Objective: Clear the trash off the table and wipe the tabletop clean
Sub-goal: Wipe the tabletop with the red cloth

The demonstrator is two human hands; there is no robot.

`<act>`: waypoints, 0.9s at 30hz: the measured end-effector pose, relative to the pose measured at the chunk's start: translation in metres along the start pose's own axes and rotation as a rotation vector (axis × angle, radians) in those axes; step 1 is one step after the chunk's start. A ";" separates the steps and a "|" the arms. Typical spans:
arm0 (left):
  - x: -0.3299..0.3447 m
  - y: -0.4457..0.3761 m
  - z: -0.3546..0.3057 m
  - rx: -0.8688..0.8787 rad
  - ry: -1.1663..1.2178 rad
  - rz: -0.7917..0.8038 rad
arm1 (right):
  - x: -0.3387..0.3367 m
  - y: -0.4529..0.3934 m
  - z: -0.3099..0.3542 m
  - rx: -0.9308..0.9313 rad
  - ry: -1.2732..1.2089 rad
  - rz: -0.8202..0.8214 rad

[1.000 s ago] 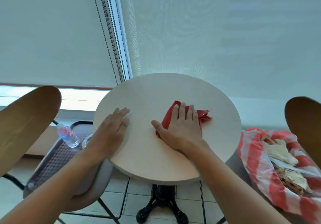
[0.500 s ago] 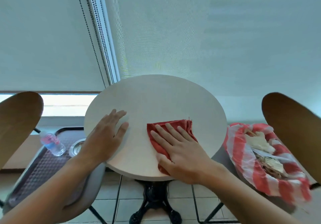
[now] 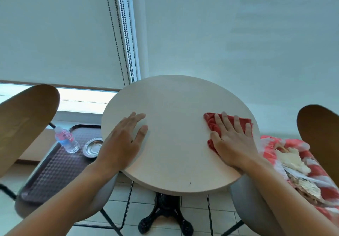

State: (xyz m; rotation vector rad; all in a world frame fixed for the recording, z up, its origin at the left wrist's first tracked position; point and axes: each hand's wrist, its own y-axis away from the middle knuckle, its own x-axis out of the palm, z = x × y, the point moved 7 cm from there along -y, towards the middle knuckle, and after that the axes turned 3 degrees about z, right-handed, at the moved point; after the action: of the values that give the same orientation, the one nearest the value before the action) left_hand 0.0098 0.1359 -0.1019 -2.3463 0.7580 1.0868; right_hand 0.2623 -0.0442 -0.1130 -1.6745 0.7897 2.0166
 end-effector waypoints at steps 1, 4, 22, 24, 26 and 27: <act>0.000 0.000 0.001 0.002 0.003 -0.001 | 0.000 -0.002 0.006 -0.020 0.004 0.001; 0.000 0.001 0.003 0.016 0.026 -0.018 | 0.001 0.009 0.025 -0.122 0.018 0.020; -0.015 -0.012 0.014 0.129 -0.092 -0.038 | 0.028 0.077 0.138 -0.095 0.009 0.099; -0.022 -0.022 0.032 0.089 -0.067 -0.015 | 0.028 0.069 0.147 -0.093 0.007 0.106; -0.028 -0.033 0.049 0.053 -0.018 0.007 | 0.028 0.059 0.158 -0.103 -0.007 0.104; -0.031 -0.038 0.056 0.052 0.000 0.007 | 0.028 0.052 0.164 -0.109 -0.019 0.100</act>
State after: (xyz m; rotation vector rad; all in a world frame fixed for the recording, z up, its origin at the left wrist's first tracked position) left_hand -0.0135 0.2069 -0.1046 -2.3022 0.7862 1.0570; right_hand 0.1009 0.0213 -0.1121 -1.7031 0.7842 2.1760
